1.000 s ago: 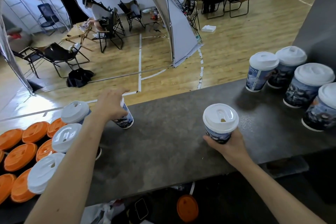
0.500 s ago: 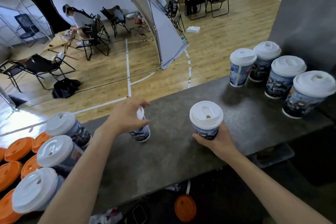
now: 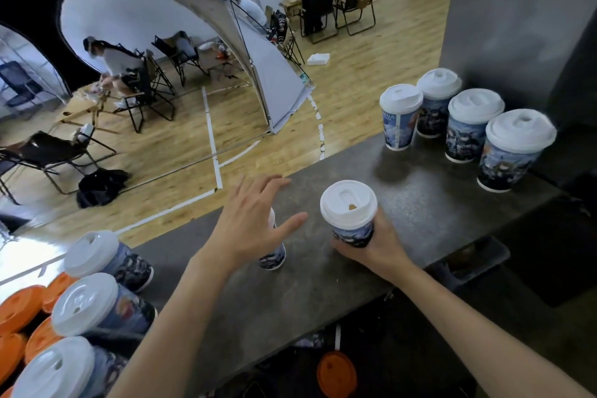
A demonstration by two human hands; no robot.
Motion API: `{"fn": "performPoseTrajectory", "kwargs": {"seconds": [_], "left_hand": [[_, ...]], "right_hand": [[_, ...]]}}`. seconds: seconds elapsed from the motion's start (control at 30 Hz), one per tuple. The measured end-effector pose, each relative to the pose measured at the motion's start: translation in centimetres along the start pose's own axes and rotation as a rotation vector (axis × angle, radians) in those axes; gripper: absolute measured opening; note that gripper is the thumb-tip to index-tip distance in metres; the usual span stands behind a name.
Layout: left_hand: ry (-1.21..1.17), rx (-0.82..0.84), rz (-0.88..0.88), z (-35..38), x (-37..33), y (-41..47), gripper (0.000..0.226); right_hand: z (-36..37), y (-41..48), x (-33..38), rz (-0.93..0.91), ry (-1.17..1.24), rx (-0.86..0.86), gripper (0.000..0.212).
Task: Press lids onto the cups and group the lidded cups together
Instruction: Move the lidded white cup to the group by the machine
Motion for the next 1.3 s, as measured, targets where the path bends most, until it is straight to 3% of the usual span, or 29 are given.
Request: {"fn": "performPoseTrajectory", "kwargs": {"seconds": [0.07,0.13,0.23,0.33,0.5,0.57,0.7,0.87,0.97,1.1,1.2,1.3], "left_hand": [[-0.083,-0.078,0.092,-0.4,-2.3,0.4,0.080],[-0.176,-0.046,0.124,0.0,-4.8,1.2,0.083],[-0.322,0.093,0.028,2.4,-7.3,3.0,0.089],[-0.614,0.126,-0.178,5.4,-7.4,3.8,0.078],[-0.800,-0.248,-0.325,7.9,-8.0,3.1,0.062],[-0.827,-0.290,-0.342,8.3,-8.3,3.2,0.062],[-1.127,-0.050,-0.274,8.6,-6.8,3.3,0.065],[-0.973,-0.329,-0.416,8.6,-8.0,2.0,0.066],[-1.028,-0.298,-0.393,9.4,-10.0,1.5,0.058],[-1.435,-0.352,-0.585,9.1,-7.6,3.3,0.036],[-1.380,-0.302,-0.585,8.8,-7.0,3.6,0.036],[-1.379,-0.382,-0.617,9.3,-7.4,3.0,0.036]], "right_hand": [[-0.2,-0.1,0.4,-0.011,0.006,-0.012,0.080],[-0.2,-0.3,0.7,-0.024,0.009,-0.025,0.083],[-0.2,-0.5,0.7,-0.053,0.004,-0.007,0.086],[-0.1,-0.5,0.5,-0.048,0.011,0.006,0.085],[0.1,-0.3,0.7,-0.022,0.006,0.001,0.092],[0.0,-0.1,0.4,-0.001,0.004,-0.026,0.091],[-0.6,0.2,-0.1,0.013,0.009,-0.017,0.087],[-0.1,0.2,0.0,0.007,0.016,-0.003,0.080],[0.0,0.1,-0.1,0.016,-0.001,-0.063,0.081],[0.0,0.4,-0.6,0.031,-0.009,0.050,0.095],[0.3,0.4,-0.8,0.029,-0.023,0.088,0.097],[0.3,0.2,-0.5,0.035,-0.017,0.046,0.098]]}}
Point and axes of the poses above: each hand's wrist, its own y-axis towards the middle knuckle, its own z-axis out of the palm, x = y × z, the point moved 3 cm from there along y, towards the middle knuckle, and after that the axes turned 7 degrees about -y, right-handed, at the moved point
